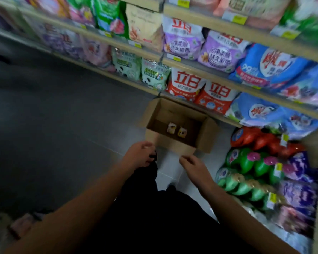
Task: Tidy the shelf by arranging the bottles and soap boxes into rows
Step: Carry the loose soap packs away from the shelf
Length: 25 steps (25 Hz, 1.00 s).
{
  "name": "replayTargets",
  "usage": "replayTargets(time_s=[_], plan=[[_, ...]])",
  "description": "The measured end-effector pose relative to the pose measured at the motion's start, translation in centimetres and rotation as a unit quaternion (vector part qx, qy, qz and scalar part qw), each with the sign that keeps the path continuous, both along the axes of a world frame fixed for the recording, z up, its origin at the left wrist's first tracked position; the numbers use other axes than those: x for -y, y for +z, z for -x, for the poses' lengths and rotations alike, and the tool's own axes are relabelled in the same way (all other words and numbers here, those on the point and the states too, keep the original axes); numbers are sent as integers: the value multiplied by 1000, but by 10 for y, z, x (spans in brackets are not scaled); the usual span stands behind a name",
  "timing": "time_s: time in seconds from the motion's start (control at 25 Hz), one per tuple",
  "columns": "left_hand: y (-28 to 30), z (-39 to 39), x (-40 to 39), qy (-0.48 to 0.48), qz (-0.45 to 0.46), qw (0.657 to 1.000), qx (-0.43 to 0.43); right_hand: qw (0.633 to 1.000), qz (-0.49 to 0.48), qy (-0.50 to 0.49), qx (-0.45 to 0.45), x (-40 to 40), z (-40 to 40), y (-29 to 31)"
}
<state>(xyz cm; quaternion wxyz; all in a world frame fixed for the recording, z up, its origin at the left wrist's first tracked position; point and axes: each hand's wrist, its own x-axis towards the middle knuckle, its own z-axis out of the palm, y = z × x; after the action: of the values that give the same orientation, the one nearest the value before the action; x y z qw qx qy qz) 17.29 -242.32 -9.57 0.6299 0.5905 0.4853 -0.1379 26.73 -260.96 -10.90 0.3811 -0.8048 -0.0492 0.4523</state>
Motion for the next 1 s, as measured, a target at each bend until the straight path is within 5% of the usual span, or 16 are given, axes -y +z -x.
replayTargets(time_s=[0.52,1.0], plan=[[-10,221,38,340,26,940,-22,957,31,287,-27,-52,107,-17],[-28,369,-172,365,29,929,-54,930,85,357,1,-277,206,-25]])
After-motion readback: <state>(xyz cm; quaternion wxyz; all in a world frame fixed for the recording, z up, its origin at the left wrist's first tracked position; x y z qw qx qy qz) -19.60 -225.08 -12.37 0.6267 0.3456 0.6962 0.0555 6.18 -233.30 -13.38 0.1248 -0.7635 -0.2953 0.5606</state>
